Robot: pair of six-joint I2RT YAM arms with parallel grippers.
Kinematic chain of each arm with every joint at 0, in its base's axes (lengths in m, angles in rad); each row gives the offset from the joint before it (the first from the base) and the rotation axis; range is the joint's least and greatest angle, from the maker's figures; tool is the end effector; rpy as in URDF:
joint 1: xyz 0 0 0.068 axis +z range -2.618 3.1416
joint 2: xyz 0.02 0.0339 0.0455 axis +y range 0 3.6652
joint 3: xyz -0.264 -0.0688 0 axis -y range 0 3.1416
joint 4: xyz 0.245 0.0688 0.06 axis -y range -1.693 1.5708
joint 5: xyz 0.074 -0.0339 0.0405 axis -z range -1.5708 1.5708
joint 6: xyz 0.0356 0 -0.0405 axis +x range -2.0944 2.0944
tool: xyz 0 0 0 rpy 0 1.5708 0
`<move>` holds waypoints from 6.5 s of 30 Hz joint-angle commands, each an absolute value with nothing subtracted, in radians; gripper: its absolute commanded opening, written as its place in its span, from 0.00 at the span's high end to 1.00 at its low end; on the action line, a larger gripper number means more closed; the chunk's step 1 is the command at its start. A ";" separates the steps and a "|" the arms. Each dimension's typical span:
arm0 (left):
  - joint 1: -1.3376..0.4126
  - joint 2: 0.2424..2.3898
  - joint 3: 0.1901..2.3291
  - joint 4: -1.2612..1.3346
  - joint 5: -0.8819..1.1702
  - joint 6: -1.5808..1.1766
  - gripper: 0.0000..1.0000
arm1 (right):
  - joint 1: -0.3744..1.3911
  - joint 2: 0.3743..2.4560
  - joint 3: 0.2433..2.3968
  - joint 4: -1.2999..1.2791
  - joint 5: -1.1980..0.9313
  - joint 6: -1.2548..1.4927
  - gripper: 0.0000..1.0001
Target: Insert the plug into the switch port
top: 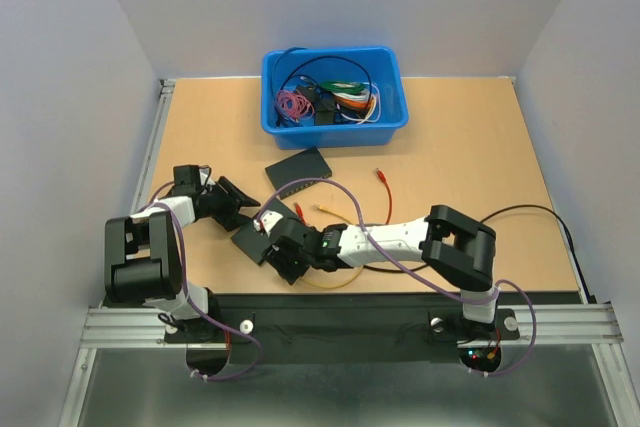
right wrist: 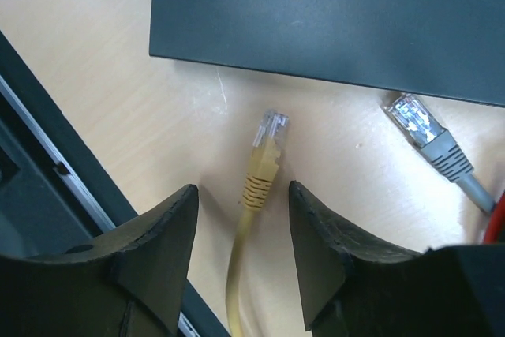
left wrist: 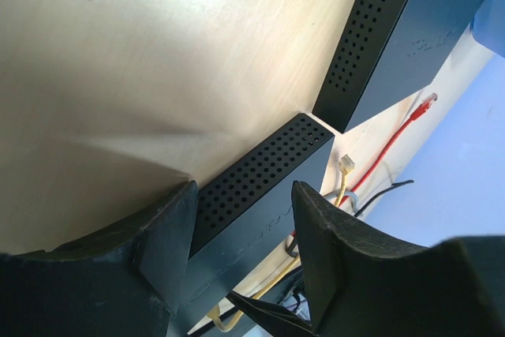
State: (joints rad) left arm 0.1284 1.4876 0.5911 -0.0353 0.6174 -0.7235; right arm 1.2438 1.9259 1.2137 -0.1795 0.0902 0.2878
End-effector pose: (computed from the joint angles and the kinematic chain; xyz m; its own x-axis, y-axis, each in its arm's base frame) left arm 0.2598 0.0128 0.1400 -0.7542 -0.6417 -0.1394 -0.3486 0.5712 -0.7431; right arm 0.1332 0.3827 0.1612 -0.5022 -0.6006 -0.6221 -0.8160 0.5673 0.1111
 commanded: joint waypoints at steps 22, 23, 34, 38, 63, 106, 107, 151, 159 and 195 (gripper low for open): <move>0.158 1.529 0.614 -0.192 0.423 -0.598 0.36 | 1.247 2.029 1.318 -0.390 0.209 0.179 0.57; 0.161 1.526 0.614 -0.190 0.425 -0.597 0.36 | 1.247 2.036 1.324 -0.390 0.215 0.179 0.57; 0.161 1.511 0.620 -0.189 0.465 -0.575 0.36 | 1.244 1.923 1.264 -0.315 0.249 0.213 1.00; 0.161 1.435 0.632 -0.183 0.520 -0.551 0.36 | 1.207 1.721 1.119 -0.213 0.088 0.245 1.00; 0.078 0.959 0.624 0.041 1.013 -0.583 0.40 | 0.868 1.655 1.203 0.151 -0.683 0.662 1.00; -0.037 0.626 0.400 0.201 0.859 -0.704 0.40 | 0.904 1.762 0.718 1.423 -0.459 1.089 1.00; -0.038 0.627 0.403 0.204 0.859 -0.704 0.40 | 0.904 1.770 0.721 1.433 -0.459 1.097 1.00; -0.238 0.526 0.330 0.161 0.569 -0.764 0.43 | 0.943 1.855 0.753 1.755 -0.400 1.175 1.00; -0.238 0.538 0.330 0.158 0.538 -0.759 0.47 | 0.942 1.833 0.732 1.770 -0.399 1.174 0.99; -0.241 0.451 0.334 0.051 0.405 -0.787 1.00 | 0.979 1.473 0.671 1.001 -0.160 0.668 0.44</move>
State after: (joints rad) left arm -0.2405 0.4667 0.2840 0.0757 0.4526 -0.8089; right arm 0.9405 1.6478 0.5896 1.1931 -0.3088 0.9314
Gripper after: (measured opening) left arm 0.124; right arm 0.572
